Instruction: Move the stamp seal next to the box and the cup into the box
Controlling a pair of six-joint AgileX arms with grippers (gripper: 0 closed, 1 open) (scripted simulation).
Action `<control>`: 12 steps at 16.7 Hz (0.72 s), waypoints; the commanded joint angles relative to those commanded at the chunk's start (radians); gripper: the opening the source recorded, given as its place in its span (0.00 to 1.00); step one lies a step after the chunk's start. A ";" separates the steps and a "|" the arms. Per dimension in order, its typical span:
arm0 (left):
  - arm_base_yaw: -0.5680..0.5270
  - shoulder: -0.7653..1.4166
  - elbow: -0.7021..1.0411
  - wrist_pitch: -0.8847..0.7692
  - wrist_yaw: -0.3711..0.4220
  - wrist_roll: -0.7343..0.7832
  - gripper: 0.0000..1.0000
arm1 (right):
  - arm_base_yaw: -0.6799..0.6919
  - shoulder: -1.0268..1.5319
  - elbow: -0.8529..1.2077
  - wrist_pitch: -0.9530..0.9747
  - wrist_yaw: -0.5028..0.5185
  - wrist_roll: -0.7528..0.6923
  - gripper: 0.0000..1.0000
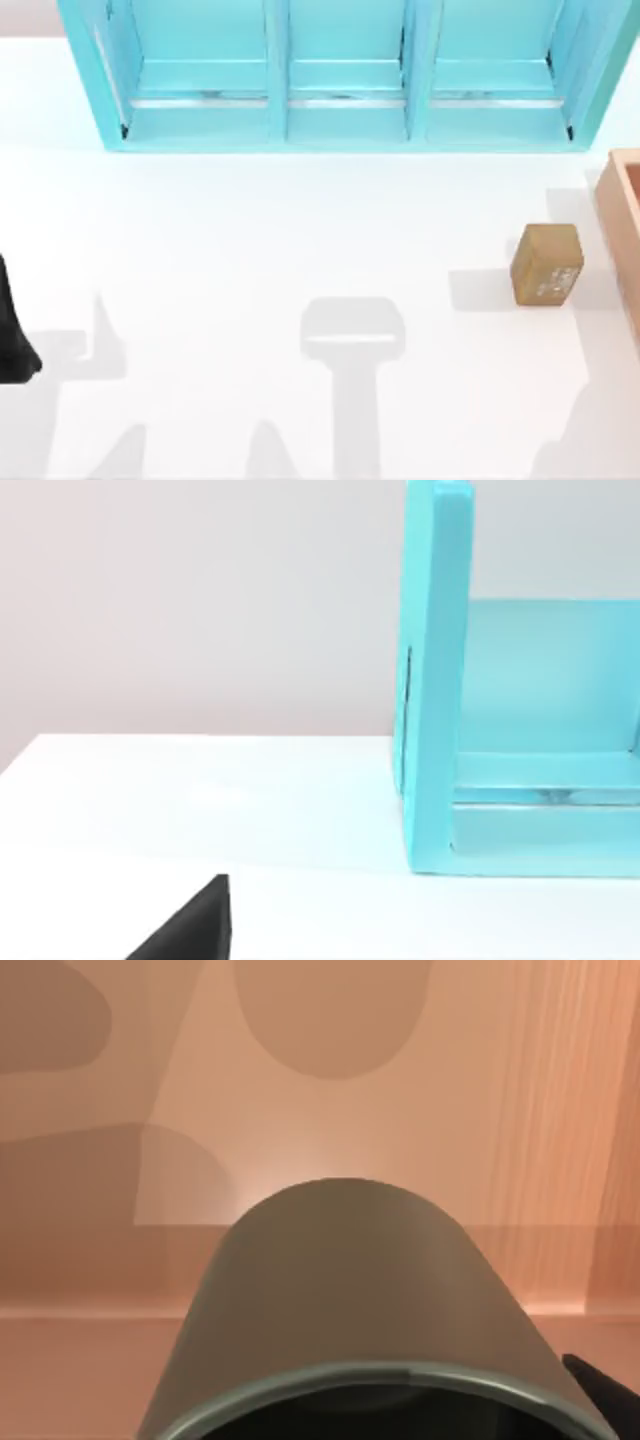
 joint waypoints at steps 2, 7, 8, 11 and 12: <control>0.000 0.000 0.000 0.000 0.000 0.000 1.00 | 0.004 0.005 0.003 0.001 0.002 0.002 0.00; 0.000 0.000 0.000 0.000 0.000 0.000 1.00 | -0.007 -0.002 0.050 0.115 -0.038 -0.016 0.00; 0.000 0.000 0.000 0.000 0.000 0.000 1.00 | -0.007 -0.003 0.056 0.166 -0.051 -0.018 0.00; 0.000 0.000 0.000 0.000 0.000 0.000 1.00 | 0.005 0.006 0.030 0.279 -0.084 -0.011 0.00; 0.000 0.000 0.000 0.000 0.000 0.000 1.00 | 0.012 0.011 0.005 0.301 -0.086 -0.005 0.00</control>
